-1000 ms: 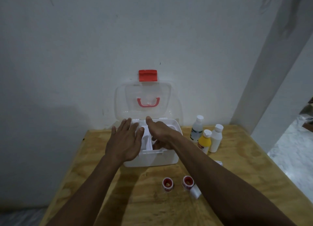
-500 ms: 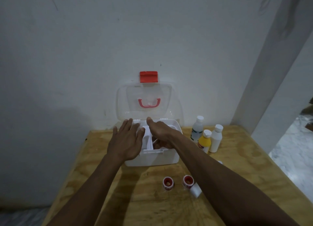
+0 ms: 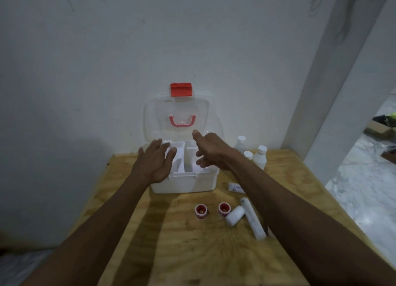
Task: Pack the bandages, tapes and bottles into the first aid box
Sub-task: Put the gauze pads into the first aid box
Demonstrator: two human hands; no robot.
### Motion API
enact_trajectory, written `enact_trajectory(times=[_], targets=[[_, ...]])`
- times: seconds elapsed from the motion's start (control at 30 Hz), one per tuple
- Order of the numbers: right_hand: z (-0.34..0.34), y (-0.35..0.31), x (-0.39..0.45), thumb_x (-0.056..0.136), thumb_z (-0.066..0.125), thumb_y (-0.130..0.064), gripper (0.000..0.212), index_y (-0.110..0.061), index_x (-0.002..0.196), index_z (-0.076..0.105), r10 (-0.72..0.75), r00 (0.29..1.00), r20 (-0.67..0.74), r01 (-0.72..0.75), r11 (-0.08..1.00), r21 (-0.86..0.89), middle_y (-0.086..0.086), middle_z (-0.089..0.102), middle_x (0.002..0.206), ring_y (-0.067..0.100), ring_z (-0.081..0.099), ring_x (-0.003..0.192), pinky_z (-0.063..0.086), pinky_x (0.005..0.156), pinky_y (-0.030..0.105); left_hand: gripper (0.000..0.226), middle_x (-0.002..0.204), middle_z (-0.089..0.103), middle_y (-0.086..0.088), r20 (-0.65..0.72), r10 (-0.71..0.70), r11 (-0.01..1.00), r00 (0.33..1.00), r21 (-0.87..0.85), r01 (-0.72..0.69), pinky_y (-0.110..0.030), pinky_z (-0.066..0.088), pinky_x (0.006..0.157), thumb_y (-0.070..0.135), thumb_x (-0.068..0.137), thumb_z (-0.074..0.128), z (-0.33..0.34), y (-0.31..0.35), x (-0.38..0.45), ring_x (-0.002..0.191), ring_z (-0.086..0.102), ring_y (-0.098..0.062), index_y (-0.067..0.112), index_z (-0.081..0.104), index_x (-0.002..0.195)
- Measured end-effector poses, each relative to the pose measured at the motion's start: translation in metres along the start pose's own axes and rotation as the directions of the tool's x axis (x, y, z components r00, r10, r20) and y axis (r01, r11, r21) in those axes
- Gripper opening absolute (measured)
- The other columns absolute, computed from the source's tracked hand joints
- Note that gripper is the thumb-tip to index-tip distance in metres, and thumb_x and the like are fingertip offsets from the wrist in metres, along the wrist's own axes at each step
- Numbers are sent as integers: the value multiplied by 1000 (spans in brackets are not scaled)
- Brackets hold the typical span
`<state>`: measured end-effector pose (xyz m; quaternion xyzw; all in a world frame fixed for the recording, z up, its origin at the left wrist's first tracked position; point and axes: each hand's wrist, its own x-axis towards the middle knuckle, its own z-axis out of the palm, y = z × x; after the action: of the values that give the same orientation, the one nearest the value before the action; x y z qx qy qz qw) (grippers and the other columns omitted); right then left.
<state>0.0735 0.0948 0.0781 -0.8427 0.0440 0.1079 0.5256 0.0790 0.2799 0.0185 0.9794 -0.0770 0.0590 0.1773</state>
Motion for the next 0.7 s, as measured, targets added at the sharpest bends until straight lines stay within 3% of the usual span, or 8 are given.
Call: enact_trajectory(times=[0.13,0.23,0.3,0.37,0.43,0.53,0.6,0.7], targets=[[-19,5,-28,98,42,-43,52,2,113,62,-138,986,-96,128,986,-110,15,71,99,23,73,71,62,74,40,70,154,37,-12,-177,19,998,984,70,-6,-57,14,118,59,96,13,-4,6,-6,145,28,-28,15,43,142],[-33,19,-52,96,52,-34,34,-4,98,69,-275,950,-146,251,954,-164,7,73,81,13,73,64,62,69,34,61,140,52,-14,-393,73,997,917,27,-68,-53,28,114,54,97,26,-7,17,-20,132,45,-32,12,53,132],[-39,34,-64,93,58,-30,24,-10,93,70,-362,917,-166,316,915,-249,3,74,77,10,72,64,60,68,29,48,125,61,-13,-532,114,990,839,-8,-140,-47,42,101,47,96,40,-6,28,-37,118,54,-31,11,59,122],[-41,53,-73,88,64,-25,17,-11,88,73,-427,886,-178,349,870,-349,0,74,78,8,69,65,58,68,27,35,112,64,-11,-597,136,981,790,-30,-191,-40,46,87,39,94,50,0,41,-59,105,56,-28,10,61,112],[-38,73,-79,83,67,-22,12,-11,84,73,-438,886,-152,335,832,-442,0,74,81,11,67,72,58,72,32,29,106,63,-8,-552,124,973,824,-95,-210,-36,47,81,36,91,55,13,52,-84,98,56,-24,12,62,105],[-25,101,-90,81,71,-27,17,-16,94,72,-348,934,-75,256,804,-536,-1,72,96,16,64,90,56,80,40,28,104,66,-1,-364,162,963,917,-144,-228,-37,50,81,40,87,56,42,58,-117,97,58,-19,19,66,103],[-17,115,-98,80,70,-34,22,-21,98,71,-311,948,-62,216,777,-592,-3,69,102,16,61,97,53,80,36,23,103,67,6,-253,189,966,949,-124,-226,-39,51,81,42,89,57,60,58,-130,95,59,-13,26,68,101],[-10,126,-105,82,67,-39,18,-25,92,72,-340,938,-71,214,725,-655,-4,71,94,16,64,91,48,73,32,27,101,68,13,-187,154,978,970,-111,-177,-39,50,83,49,92,51,73,59,-138,91,59,-7,33,69,104]])
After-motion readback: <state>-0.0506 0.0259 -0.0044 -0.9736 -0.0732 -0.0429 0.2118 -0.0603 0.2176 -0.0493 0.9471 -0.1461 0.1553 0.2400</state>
